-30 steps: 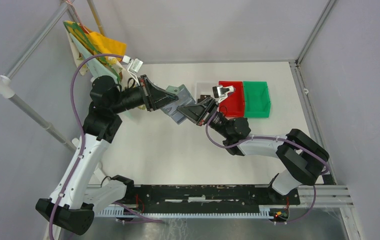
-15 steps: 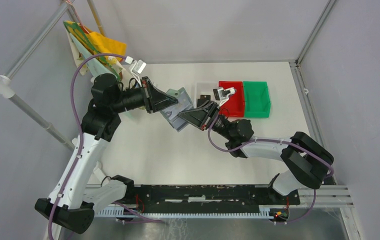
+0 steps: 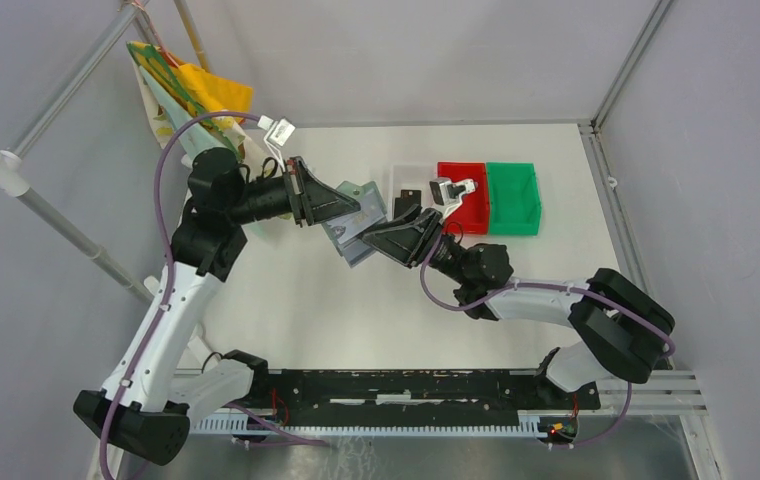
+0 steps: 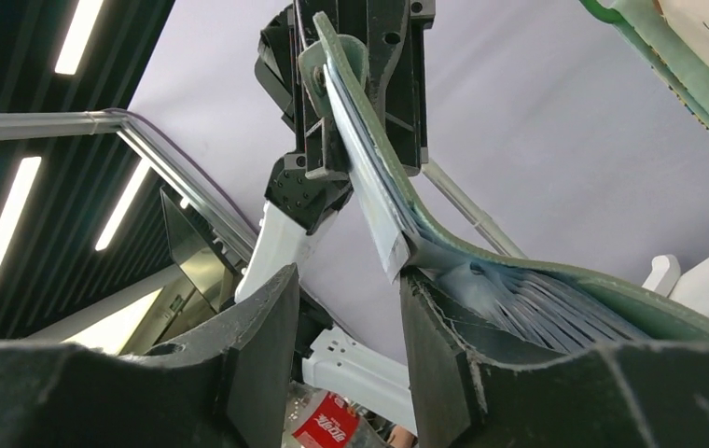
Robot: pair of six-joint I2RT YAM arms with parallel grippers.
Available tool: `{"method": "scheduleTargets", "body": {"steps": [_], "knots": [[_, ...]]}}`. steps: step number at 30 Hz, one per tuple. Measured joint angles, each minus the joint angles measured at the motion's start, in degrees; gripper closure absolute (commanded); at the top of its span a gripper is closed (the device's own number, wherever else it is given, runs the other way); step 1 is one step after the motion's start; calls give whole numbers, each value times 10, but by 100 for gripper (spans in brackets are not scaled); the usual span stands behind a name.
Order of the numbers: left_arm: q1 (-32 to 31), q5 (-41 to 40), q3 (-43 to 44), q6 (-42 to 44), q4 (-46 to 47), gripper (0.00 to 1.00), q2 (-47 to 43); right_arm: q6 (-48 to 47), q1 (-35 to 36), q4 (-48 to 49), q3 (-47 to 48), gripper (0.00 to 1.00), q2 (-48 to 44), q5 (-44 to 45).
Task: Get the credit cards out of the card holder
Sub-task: Remove the credit card from the card holder.
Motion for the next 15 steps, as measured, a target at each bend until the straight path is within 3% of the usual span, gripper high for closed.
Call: {"method": "scheduleTargets", "body": {"steps": [3,11,15], "knots": [[2,8,-18,-36,38,98,-9,0,5,11,1,57,5,11],[10,7,-41,-78,92,98,-40,12,9,29,50,61,55,12],[11,-2,-44,-78,101,97,-54,7,11,27,66,74,61,9]]}}
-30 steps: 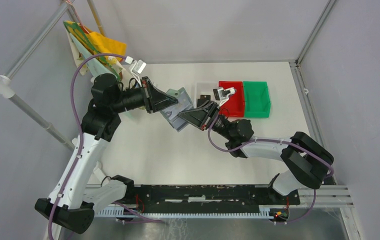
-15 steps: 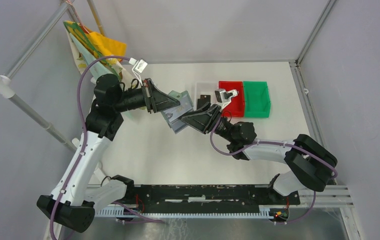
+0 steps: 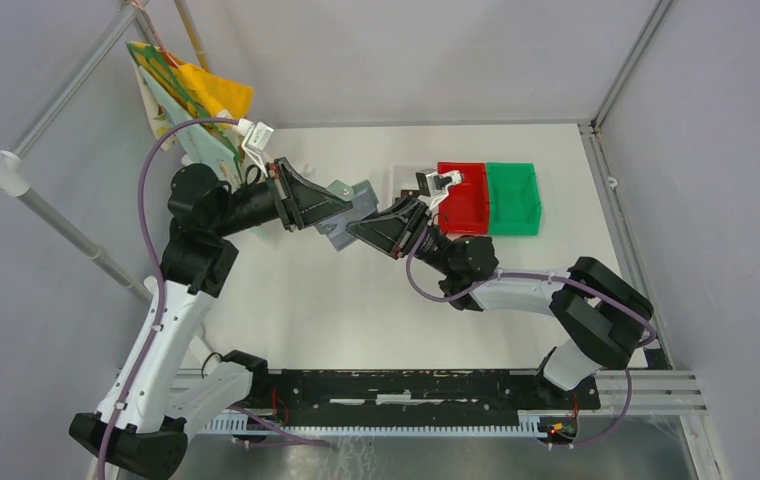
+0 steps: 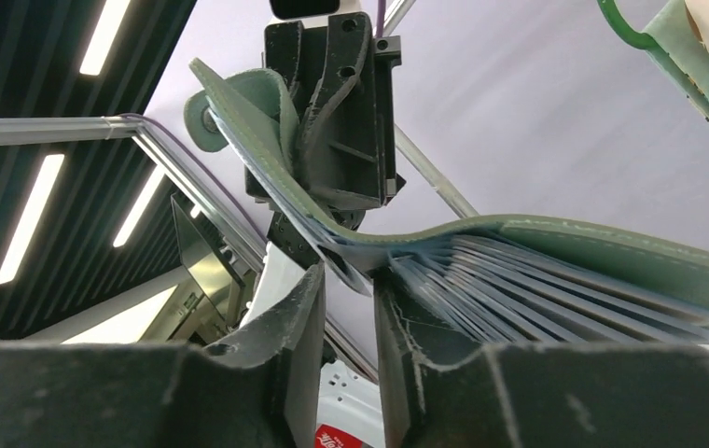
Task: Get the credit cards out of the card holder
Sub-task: Remove the credit card from the card holder.
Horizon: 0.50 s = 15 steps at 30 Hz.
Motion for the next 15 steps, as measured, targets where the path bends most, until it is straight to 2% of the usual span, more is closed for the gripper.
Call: {"method": "scheduleTargets", "body": {"steps": [4,8,11,15], "knots": [[1,-1,5,5,-2,98,-4,-7,0,-6,5,87,0,-2],[7,-5,39,58,-55,98,9,-18,2,-19,5,97,-6,-2],[9,-10,64,104,-96,98,23,-23,4,-31,-5,100,-24,-2],[9,-15,71,143,-134,92,35,-27,6,-39,-31,100,-47,-1]]}}
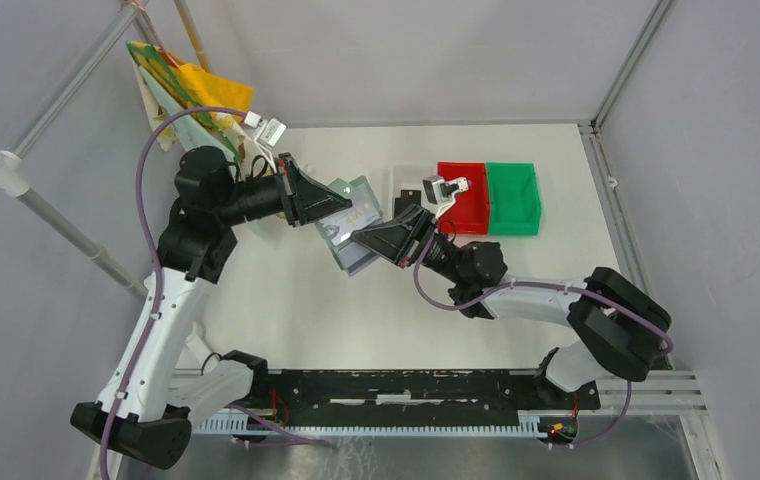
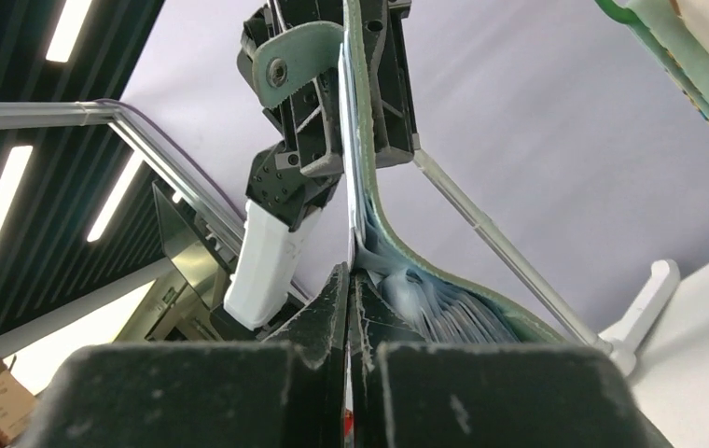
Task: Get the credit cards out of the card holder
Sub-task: Remove the credit card from the card holder.
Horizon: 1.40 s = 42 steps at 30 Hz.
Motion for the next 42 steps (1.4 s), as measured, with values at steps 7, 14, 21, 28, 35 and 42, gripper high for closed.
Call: {"method": "scheduleTargets", "body": {"steps": [7,14,21,28,35,42], "knots": [[-2,9,-1,27,-52,87,10,-8,1,-13,-49,100,-29,19],[-1,68,-2,40,-68,98,27,-21,1,-11,-74,100,-55,25],[2,99,-4,47,-84,98,37,-25,1,-9,-89,61,-61,27],[4,110,-16,37,-68,98,35,-38,2,6,-89,55,-77,32],[8,110,-32,14,-41,98,30,-32,0,16,-80,66,-56,40],[11,111,-31,10,-25,98,27,-25,-1,17,-63,97,-37,47]]}}
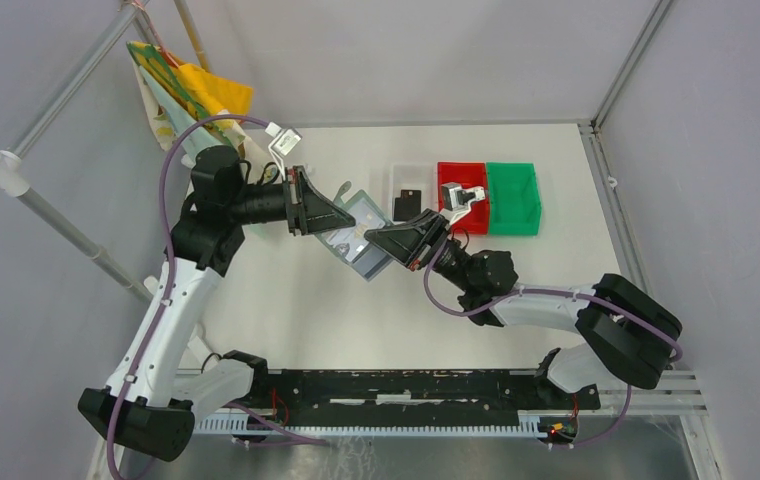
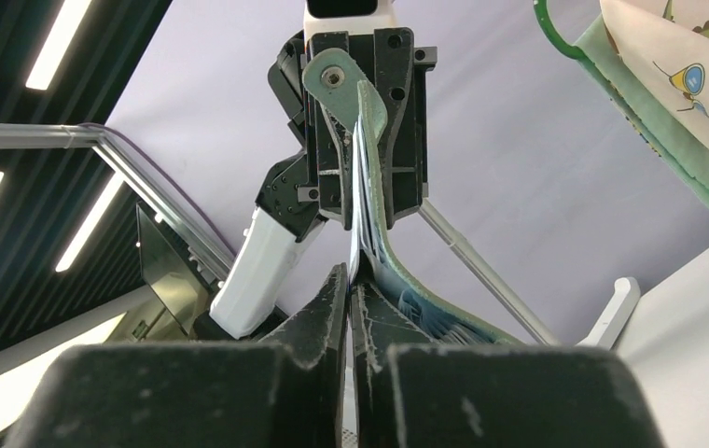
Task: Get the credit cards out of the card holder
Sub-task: Remove the credit card from the card holder.
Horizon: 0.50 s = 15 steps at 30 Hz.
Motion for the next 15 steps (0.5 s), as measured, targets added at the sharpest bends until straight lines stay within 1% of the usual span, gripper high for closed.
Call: {"method": "scheduleTargets", "body": {"steps": [1,2,7,12,14,15], "knots": [[0,2,0,0,0,98,0,1,0,-1,0,100,0,0],[2,5,0,0,0,98,0,2,0,-2,0,100,0,0],[6,24,0,-16,-1,97,6,0,2,-1,-17,100,-10,9],[9,39,0,-52,15,79,12,-1,6,1,-21,100,-16,17],[12,43,-2,-64,27,75,12,-2,9,4,-22,100,-16,21],[14,45,-3,-71,35,75,11,-3,9,5,-22,100,-16,25]]}}
